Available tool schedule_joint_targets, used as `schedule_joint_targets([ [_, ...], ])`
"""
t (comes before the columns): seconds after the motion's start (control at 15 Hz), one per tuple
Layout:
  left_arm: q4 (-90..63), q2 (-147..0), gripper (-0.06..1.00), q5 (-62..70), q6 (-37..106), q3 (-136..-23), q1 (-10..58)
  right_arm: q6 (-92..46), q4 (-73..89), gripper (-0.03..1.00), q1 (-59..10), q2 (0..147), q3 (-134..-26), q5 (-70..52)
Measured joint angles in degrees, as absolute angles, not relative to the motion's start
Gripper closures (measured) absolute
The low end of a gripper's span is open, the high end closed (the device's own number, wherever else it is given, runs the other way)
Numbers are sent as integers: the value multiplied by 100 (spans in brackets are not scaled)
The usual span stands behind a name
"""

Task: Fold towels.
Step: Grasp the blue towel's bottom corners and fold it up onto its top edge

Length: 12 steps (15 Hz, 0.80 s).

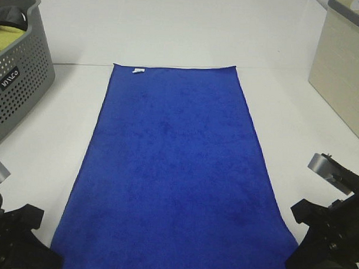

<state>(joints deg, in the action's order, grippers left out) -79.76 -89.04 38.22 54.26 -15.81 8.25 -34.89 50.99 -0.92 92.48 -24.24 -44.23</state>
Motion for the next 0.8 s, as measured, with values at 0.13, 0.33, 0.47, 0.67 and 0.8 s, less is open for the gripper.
schedule_joint_targets([
  [0.13,-7918,-8892,94,4028,5168,-1759,825,-3489,5013,95,-92,9013,-2630,-4486],
  [0.33,-7626,-8944,94,4028,4561,-2796,825,-3375,4870,95,-92,9081,-3730,-4544],
  [0.47,-7133,-9265,94,4011,4079,-3764,825,-3277,4796,95,-92,9551,-4704,-4761],
  [0.67,-6629,-10044,94,3953,3701,-5243,825,-3071,4566,95,-138,10554,-6480,-5139],
  [0.8,-6486,-10663,94,3833,3592,-6188,808,-2773,4280,95,-206,11241,-7781,-5357],
])
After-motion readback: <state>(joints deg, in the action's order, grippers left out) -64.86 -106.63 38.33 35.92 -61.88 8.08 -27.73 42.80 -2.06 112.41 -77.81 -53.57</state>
